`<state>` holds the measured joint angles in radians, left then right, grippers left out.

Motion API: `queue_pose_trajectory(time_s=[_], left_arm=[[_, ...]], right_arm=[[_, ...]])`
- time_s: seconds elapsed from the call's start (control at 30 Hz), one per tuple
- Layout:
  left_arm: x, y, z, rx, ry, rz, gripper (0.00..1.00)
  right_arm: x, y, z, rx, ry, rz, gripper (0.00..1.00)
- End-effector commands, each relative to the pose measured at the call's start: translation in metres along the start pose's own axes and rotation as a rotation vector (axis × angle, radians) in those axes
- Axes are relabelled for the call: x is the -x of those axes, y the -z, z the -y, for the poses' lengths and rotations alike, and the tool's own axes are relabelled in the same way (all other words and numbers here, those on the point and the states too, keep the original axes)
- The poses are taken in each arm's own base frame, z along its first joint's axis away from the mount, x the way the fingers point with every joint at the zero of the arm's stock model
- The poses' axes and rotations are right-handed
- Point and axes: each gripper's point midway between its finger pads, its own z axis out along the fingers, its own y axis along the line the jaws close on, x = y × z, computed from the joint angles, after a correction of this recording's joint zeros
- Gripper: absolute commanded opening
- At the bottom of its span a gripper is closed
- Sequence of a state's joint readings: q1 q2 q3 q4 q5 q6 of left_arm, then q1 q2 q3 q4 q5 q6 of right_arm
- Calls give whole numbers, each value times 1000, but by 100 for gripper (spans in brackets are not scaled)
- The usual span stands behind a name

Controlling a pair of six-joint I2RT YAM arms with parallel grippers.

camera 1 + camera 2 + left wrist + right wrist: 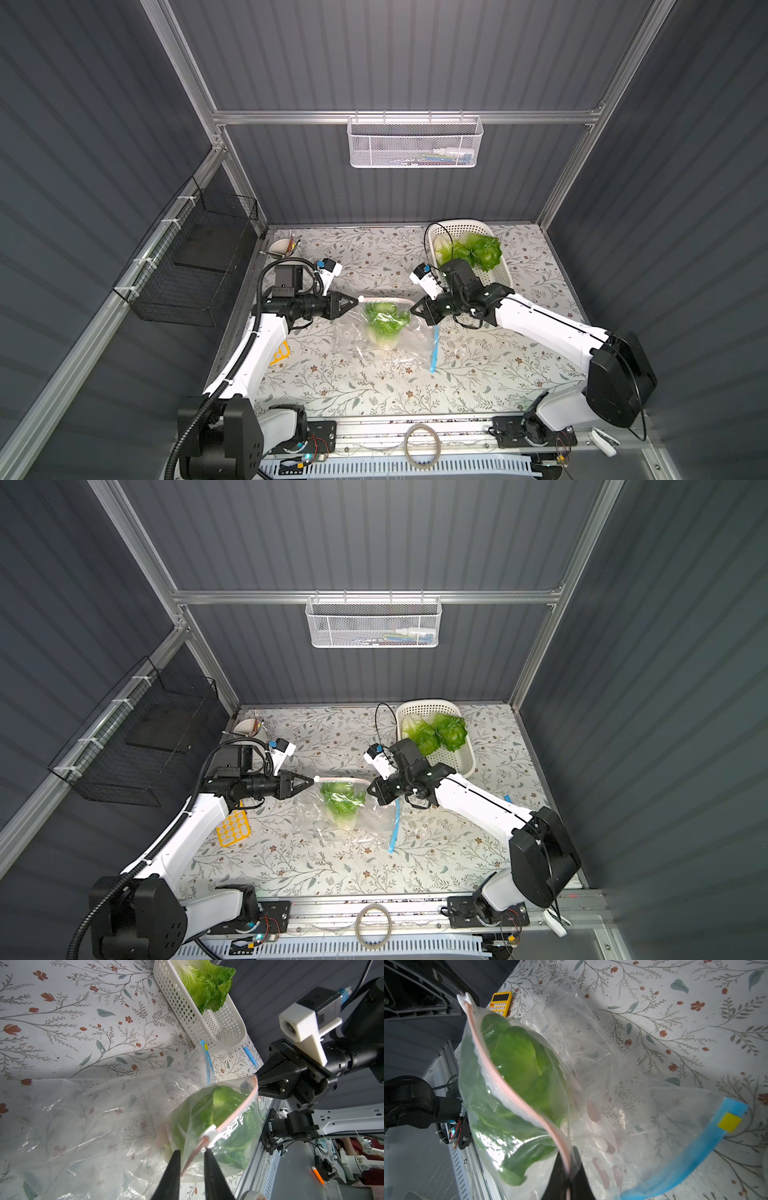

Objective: Open the zip-top bag and take out the chinese cabbages
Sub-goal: Place the zipper food storage bag in the zipper food storage bag, then unzip the zipper on the zipper food storage bag.

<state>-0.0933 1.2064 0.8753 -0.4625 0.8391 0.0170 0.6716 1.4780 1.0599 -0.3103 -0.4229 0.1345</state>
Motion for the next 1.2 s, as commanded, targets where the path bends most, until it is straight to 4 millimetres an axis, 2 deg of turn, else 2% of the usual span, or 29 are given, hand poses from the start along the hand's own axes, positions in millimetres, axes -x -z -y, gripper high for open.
queue_pose_trajectory(time_s=[0.0,0.1,0.2,0.27,0.33,0.37,0.47,0.57,0.67,0.77,0.93,1.07,1.17], left_arm=[[2,0,10,-39,-18,9,19],[2,0,12,-50,-20,13,12],[3,1,14,-60,-19,17,0],[4,1,16,-70,-23,25,0],[5,1,19,-80,-26,30,0],[4,0,19,-84,-27,29,0],[4,0,21,-87,-31,30,0],[4,0,24,-94,-39,32,0],[4,0,26,-97,-44,34,0],[3,-1,27,-100,-46,31,0],[2,-3,29,-107,-49,25,0],[1,-3,31,-109,-55,25,0],[3,-2,31,-106,-60,28,0]], right_arm=[[-2,2,-3,16,-7,3,0],[-3,1,-3,18,-9,-5,0],[-5,0,0,8,-10,-17,0],[-4,0,1,4,-10,-18,1],[-1,2,1,-4,-7,-13,8],[1,4,2,-11,-4,-6,15],[9,10,5,-30,10,13,47],[25,20,9,-53,32,50,66],[43,28,9,-58,57,89,76],[65,32,0,-19,92,131,79],[94,29,-24,117,136,167,79],[107,21,-43,244,154,155,68],[106,10,-50,257,184,130,58]])
